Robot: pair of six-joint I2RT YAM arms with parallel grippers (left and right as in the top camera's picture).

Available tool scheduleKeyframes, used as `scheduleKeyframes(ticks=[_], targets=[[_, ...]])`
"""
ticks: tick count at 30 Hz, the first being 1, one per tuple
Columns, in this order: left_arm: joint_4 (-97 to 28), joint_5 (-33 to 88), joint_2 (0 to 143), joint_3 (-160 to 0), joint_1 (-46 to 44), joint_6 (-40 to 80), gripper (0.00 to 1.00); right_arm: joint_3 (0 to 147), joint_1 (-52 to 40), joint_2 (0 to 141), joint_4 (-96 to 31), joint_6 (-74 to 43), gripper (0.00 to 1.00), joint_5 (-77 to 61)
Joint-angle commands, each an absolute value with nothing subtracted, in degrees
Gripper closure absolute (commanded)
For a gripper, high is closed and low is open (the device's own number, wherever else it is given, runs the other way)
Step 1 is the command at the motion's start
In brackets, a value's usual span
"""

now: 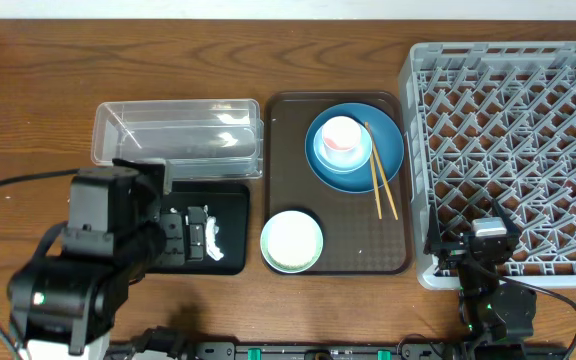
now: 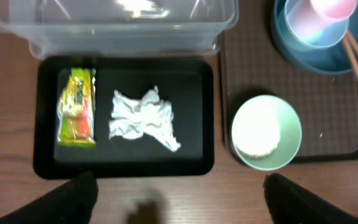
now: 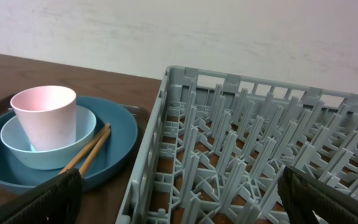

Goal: Sort waste into correct bins and load items into the dishwasher rack
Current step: 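Lower the left gripper and grasp the crumpled white tissue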

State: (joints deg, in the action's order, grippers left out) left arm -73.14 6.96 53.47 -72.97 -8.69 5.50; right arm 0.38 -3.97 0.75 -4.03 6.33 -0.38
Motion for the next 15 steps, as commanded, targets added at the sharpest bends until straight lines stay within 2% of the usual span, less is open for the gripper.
scheduleKeyframes(ticks=[1, 8, 15], targets=[[-73.2, 7.3, 54.2, -71.1, -8.8, 10.5, 0.30, 0.3, -4.6, 0.7, -4.3, 6.5, 0.01, 0.0], [-72.2, 2.9, 54.8, -62.3, -8.8, 17.2, 0.30, 0.3, -4.6, 0.7, -4.3, 6.5, 0.01, 0.0], [-61.7, 3.0, 55.1, -51.4, -8.8, 21.6, 0.28, 0.3, -4.6, 0.7, -4.3, 6.5, 0.01, 0.0]])
